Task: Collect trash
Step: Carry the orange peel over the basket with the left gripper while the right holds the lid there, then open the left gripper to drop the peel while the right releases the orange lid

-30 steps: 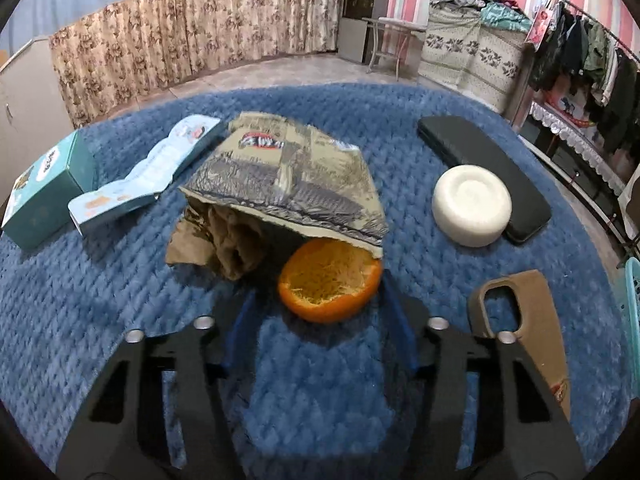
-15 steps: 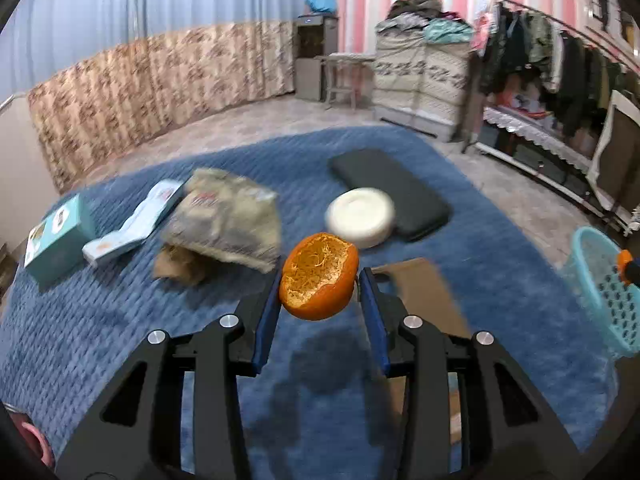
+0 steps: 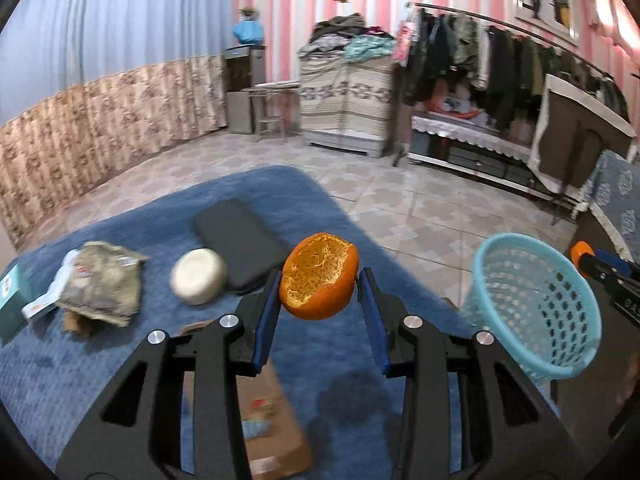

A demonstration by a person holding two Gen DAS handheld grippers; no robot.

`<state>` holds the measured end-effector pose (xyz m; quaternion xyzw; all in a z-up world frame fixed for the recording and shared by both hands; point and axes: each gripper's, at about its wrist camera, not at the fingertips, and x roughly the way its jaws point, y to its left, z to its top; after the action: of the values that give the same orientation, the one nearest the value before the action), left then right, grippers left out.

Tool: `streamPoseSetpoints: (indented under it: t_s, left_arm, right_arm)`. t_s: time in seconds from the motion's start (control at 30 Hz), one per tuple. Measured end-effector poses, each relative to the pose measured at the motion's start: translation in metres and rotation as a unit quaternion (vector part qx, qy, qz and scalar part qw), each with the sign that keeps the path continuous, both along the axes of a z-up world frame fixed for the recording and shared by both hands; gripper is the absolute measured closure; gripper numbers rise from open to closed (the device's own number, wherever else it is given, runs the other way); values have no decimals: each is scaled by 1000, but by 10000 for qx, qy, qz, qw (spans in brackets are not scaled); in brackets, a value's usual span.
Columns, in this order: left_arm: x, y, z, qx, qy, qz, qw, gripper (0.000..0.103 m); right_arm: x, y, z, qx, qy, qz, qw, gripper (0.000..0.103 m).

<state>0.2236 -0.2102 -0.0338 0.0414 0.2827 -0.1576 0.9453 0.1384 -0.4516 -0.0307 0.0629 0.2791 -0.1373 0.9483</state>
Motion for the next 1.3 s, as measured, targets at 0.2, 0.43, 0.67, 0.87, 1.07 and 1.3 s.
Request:
streamPoseSetpoints:
  t_s: [0.2, 0.43, 0.67, 0.87, 1.07, 1.3]
  left_arm:
    - [-7, -40, -4, 59, -93, -332, 9994, 65]
    - [-6, -75, -6, 40, -111, -578, 9983, 65]
    - [-8, -113, -8, -75, -152, -953, 9953, 63]
    - [-12, -147, -18, -96, -35, -1337, 9910, 63]
    - [-13, -180, -27, -28, 17, -1683, 9857, 63]
    - [-4, -195, -29, 26, 21, -1746, 9846, 28]
  right_arm:
    - [-8, -25, -3, -53, 30, -322, 9995, 64]
    - [-17, -48, -4, -33, -15, -585, 9983, 64]
    - [-22, -67, -5, 62, -63, -763, 9970, 64]
    - [-27, -85, -9, 217, -69, -948, 9952, 64]
    - [-26, -99, -12, 349, -95, -1049, 9938, 64]
    - [-25, -103, -17, 388, -48, -1092, 9932, 64]
